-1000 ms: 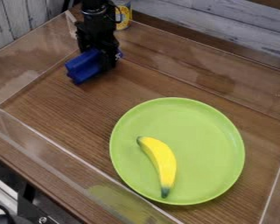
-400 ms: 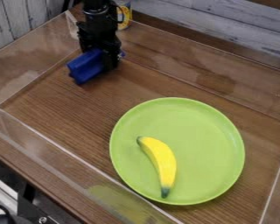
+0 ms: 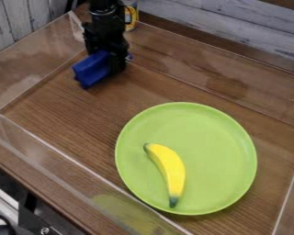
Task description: Put the blue object in the green plate
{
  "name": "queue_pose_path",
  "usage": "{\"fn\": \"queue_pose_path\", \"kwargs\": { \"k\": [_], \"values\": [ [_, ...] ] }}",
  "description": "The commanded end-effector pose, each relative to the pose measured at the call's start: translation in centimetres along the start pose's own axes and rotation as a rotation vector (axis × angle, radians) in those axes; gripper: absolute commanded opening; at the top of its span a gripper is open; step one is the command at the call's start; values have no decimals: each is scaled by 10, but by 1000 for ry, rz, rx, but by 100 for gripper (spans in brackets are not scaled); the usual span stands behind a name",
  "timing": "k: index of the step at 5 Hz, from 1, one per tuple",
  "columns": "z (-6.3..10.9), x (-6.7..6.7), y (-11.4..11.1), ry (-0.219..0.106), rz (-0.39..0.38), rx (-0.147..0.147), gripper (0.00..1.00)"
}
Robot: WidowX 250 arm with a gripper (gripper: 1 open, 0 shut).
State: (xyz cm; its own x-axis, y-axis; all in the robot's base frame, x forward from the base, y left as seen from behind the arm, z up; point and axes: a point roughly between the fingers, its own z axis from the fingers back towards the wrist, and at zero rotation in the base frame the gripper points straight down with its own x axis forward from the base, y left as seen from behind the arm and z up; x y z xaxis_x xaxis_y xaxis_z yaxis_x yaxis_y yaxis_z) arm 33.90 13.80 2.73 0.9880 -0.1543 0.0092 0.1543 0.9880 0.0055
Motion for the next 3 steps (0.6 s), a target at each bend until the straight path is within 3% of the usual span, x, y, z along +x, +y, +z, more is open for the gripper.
{"fn": "queue_pose_path", "kwargs": {
  "k": [1,3],
  "values": [
    [3,5,-8,-9,-5,1,0],
    [6,5,-11,-10,2,5,0]
  ]
}}
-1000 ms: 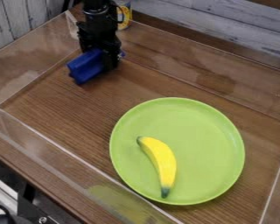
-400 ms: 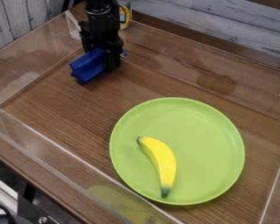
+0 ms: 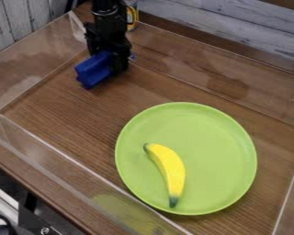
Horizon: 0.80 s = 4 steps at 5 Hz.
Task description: Put the blue object in the green plate
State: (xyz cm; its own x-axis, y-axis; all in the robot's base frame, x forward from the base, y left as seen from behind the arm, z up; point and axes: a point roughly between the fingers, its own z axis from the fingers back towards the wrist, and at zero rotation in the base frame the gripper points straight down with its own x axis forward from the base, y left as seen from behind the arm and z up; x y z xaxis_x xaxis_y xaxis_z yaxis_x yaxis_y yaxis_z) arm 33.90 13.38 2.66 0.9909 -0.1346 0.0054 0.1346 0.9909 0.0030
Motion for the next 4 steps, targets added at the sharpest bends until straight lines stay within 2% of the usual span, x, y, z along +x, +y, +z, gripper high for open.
{"fn": "queue_pose_path", "kwargs": {
  "k": [1,4],
  "values": [
    [10,5,-9,-13,-14,12,0],
    [20,4,-17,-5,-7,26,0]
  ]
}}
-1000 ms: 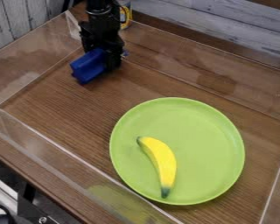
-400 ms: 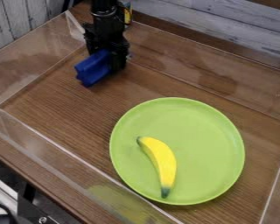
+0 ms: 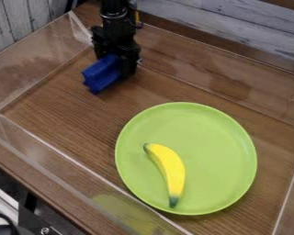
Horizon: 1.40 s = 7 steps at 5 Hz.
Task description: Put the blue object in the green plate
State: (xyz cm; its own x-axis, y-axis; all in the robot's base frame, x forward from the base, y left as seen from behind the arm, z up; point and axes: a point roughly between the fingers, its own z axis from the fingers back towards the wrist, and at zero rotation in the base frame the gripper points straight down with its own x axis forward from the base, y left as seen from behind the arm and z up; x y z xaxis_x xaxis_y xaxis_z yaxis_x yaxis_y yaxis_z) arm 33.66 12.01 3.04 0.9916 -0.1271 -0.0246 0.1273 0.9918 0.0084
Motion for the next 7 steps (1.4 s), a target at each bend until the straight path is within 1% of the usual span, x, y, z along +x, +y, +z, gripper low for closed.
{"fn": "queue_pose_path", "kwargs": {
  "k": [1,3,4,5,6,7],
  "values": [
    [23,3,-6,-29,-11,30,0],
    [42,0,-13,-15,-7,60,0],
    [62,-4,-23,-22,-2,85,0],
    [86,-13,-45,-44,19,91,0],
    [97,-24,-71,-56,46,90,0],
    [96,-36,-99,-55,36,71,0]
  ]
}}
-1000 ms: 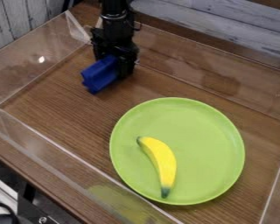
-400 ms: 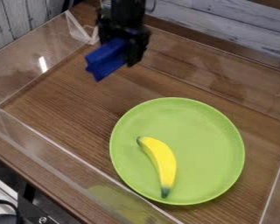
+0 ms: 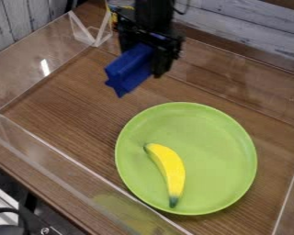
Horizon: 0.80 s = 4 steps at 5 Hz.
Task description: Put the blue object in the green plate
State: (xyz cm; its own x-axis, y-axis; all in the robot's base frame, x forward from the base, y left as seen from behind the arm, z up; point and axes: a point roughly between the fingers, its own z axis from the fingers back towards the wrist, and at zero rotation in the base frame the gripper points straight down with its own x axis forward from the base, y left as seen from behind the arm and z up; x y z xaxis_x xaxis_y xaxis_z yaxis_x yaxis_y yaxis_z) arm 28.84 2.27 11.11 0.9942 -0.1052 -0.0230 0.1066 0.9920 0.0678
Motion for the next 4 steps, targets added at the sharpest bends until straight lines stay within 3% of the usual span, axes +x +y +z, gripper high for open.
{"fn": "queue_pose_path", "kwargs": {
  "k": [1,2,4],
  "values": [
    [16,-4,-31,-62,4,-2,0],
    [18,-12,-58,-65,0,-12,0],
    [18,-23,-73,-68,60,-19,0]
  ]
}}
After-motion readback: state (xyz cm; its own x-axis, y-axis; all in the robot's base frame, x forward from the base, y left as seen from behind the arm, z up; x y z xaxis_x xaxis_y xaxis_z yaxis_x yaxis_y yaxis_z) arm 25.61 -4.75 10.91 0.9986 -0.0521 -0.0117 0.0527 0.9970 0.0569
